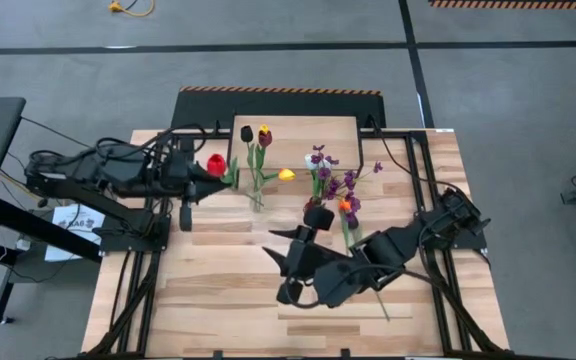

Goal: Pick and place flowers into a vace then onto a shelf
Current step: Put the red flower into the transparent vase

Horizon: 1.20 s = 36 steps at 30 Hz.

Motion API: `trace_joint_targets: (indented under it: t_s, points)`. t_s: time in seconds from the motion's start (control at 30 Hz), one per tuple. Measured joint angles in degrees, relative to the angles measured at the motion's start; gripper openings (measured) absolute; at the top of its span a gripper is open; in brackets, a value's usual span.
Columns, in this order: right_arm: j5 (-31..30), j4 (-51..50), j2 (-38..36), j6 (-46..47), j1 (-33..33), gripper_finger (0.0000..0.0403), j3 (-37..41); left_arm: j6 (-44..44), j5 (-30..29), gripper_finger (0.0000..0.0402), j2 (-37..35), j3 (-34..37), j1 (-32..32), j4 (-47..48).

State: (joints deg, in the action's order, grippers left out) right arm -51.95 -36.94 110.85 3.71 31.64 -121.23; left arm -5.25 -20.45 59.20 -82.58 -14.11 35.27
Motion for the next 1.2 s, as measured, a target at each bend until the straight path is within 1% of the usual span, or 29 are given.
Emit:
trace_joint_targets:
  t_s: [0.07,0.2,0.33,0.53,0.67,0.77,0.93,1.0,1.2]
  points:
    - [0.98,-0.88,0.00,1.91,0.50,0.0168,0.00,-1.16,-3.06,0.0002,-0.36,-0.08,0.02,3.03]
    - [2.79,-1.91,0.02,3.89,1.15,0.0180,0.00,-1.95,-7.75,0.0002,-1.16,0.27,0.43,5.72]
    - [3.17,-1.87,0.02,3.98,1.72,0.0181,0.00,-2.31,-9.09,0.0002,-1.12,0.30,2.22,6.88]
    - [4.42,-2.03,0.04,4.47,1.81,0.0170,0.00,-3.15,-8.10,0.0002,-0.57,0.31,5.37,7.99]
    - [5.74,-3.70,0.04,6.38,1.70,0.0164,0.00,-3.99,-7.28,0.0002,-0.27,2.88,7.22,6.98]
    - [6.04,-4.77,0.04,7.41,1.72,0.0162,0.00,-4.13,-5.50,0.0002,-0.47,5.82,9.19,4.97]
    - [7.11,-5.11,0.04,8.35,1.72,0.0162,0.00,-4.13,-0.66,0.0002,-2.10,10.38,13.37,-0.04]
    - [7.13,-5.21,0.04,8.35,1.72,0.0161,0.00,-4.14,1.24,0.0002,-2.78,11.45,15.13,-0.54]
    - [7.15,-6.22,0.04,8.38,1.72,0.0157,0.02,-4.37,4.17,0.0002,-5.63,15.69,18.87,-2.62]
